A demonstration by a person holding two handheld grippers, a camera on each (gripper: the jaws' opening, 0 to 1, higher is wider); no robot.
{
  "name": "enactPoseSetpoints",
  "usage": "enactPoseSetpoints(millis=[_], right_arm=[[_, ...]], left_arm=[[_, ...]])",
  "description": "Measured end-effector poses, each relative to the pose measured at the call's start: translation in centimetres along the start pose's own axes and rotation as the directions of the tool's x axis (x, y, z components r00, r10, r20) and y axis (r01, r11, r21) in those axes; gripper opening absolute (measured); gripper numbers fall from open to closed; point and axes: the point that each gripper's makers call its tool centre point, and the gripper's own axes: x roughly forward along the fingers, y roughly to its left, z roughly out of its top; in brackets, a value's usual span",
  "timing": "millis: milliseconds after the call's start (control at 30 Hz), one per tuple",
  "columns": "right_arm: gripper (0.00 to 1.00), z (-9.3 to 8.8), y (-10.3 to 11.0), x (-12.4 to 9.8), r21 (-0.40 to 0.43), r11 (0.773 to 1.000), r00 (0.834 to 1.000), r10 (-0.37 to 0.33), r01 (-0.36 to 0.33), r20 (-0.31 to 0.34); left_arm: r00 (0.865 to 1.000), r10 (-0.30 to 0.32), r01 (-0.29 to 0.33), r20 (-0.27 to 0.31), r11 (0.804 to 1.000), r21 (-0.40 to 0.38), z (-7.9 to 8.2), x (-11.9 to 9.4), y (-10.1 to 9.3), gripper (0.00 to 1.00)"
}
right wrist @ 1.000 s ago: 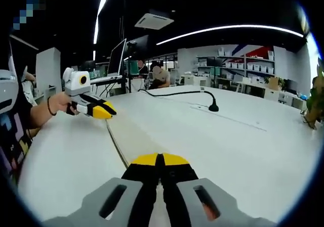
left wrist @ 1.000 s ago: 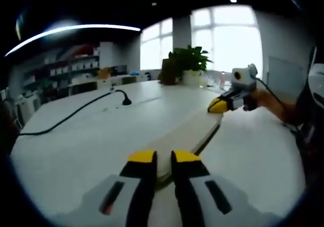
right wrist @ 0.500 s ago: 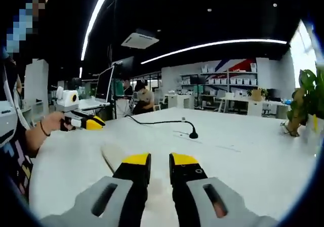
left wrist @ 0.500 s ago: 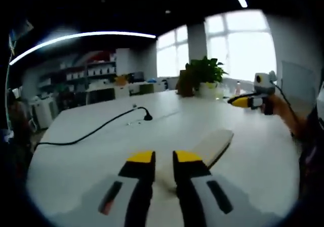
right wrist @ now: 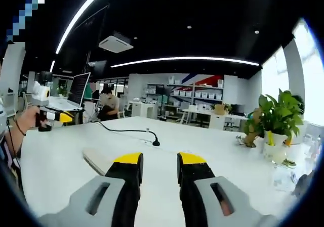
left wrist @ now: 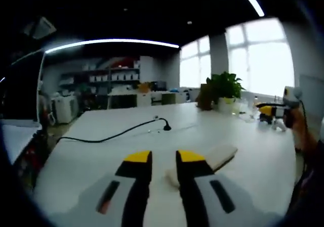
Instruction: Arrange the utensils inside the cutlery case until each visible utensil rests in its matching compartment.
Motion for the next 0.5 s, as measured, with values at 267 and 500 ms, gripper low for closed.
enactPoseSetpoints(millis=[267,500], right_arm=[[0.41,-2.2,-0.8,-4.6,0.065,0.997,0.999,-0.047,0.047,-0.002],[0.69,-3.6,-0.9,-7.7,0.104,0.989,0.995,-0.103,0.104,-0.011]], left_arm=[[0.998,0.054,-0.055,0.036,0.998,0.022,0.4,-4.1,0.3,0.39],[0.991,0.122,-0.124,0.052,0.992,0.031,0.6,-7.8,0.8,0.59]])
